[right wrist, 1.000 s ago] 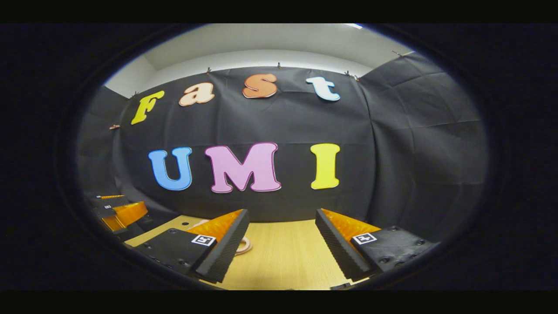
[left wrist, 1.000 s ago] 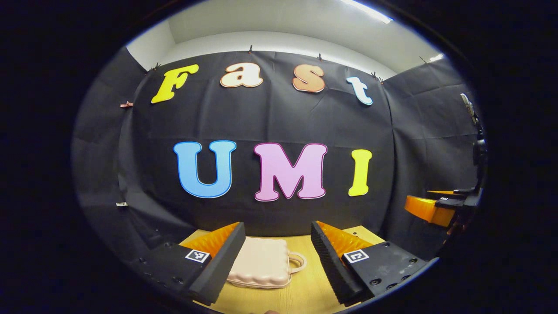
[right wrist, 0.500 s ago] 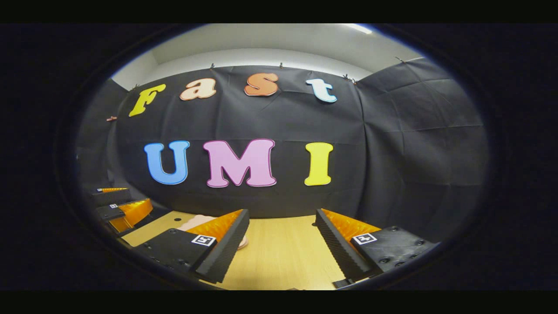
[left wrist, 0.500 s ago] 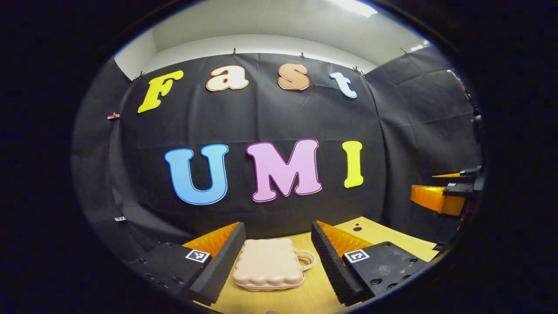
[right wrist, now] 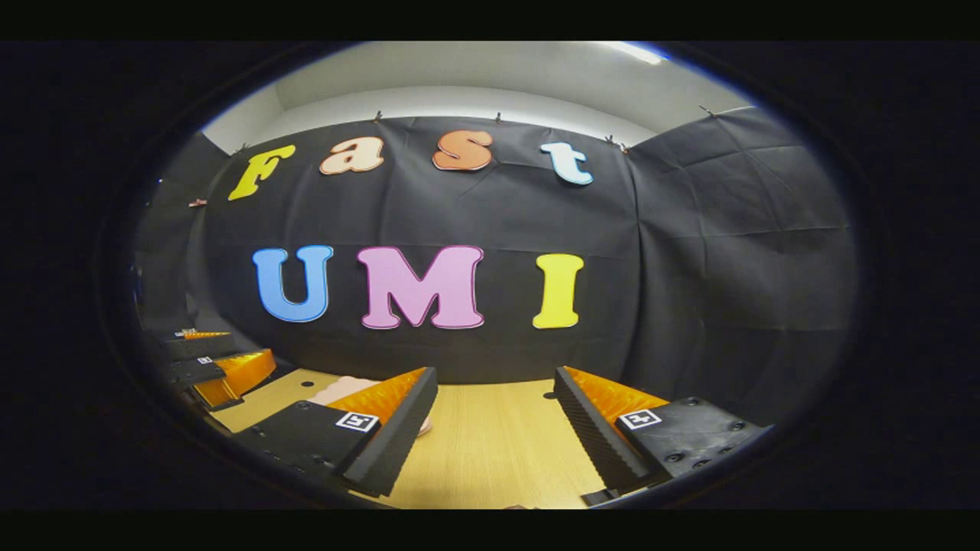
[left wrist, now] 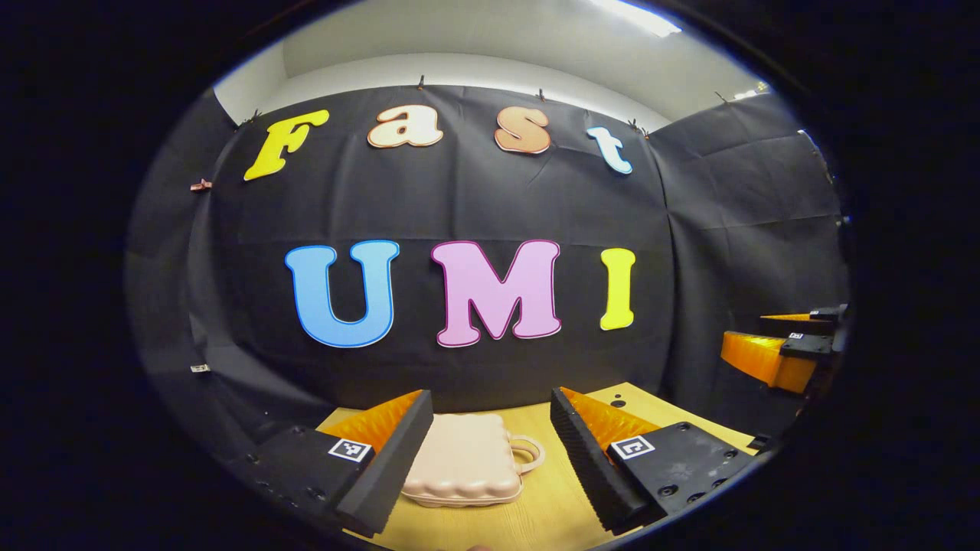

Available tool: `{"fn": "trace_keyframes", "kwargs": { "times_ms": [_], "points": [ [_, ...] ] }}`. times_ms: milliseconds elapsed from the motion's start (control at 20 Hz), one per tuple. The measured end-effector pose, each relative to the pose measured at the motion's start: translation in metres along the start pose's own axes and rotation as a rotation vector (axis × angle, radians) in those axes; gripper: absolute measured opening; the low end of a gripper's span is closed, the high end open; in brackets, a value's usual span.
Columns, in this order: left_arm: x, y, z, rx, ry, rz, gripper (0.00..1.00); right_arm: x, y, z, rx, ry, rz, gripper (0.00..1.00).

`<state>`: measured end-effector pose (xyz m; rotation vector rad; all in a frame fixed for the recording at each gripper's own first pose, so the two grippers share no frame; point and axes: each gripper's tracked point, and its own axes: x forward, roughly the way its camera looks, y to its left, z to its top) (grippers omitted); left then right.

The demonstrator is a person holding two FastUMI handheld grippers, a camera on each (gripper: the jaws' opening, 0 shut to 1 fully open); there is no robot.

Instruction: First open the suitcase, pack the skin care products into it, and then close the suitcase.

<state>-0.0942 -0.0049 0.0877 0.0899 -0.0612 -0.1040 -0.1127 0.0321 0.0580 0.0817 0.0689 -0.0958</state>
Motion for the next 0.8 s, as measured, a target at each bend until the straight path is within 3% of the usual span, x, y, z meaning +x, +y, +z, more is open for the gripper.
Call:
{"fn": "trace_keyframes", "kwargs": {
  "times_ms": [200,600,800],
  "points": [
    [-0.003,0.005,-0.012,0.068,0.014,0.032,0.98,0.002,0.005,-0.006,-0.001,0.012,0.012,0.98],
    [-0.004,0.000,-0.013,0.030,0.017,0.013,0.97,0.004,0.007,-0.005,0.003,0.015,0.011,0.97],
    [-0.006,0.004,-0.011,0.067,-0.001,0.029,0.98,0.009,0.006,-0.010,-0.004,0.028,0.014,0.98]
  ]
}}
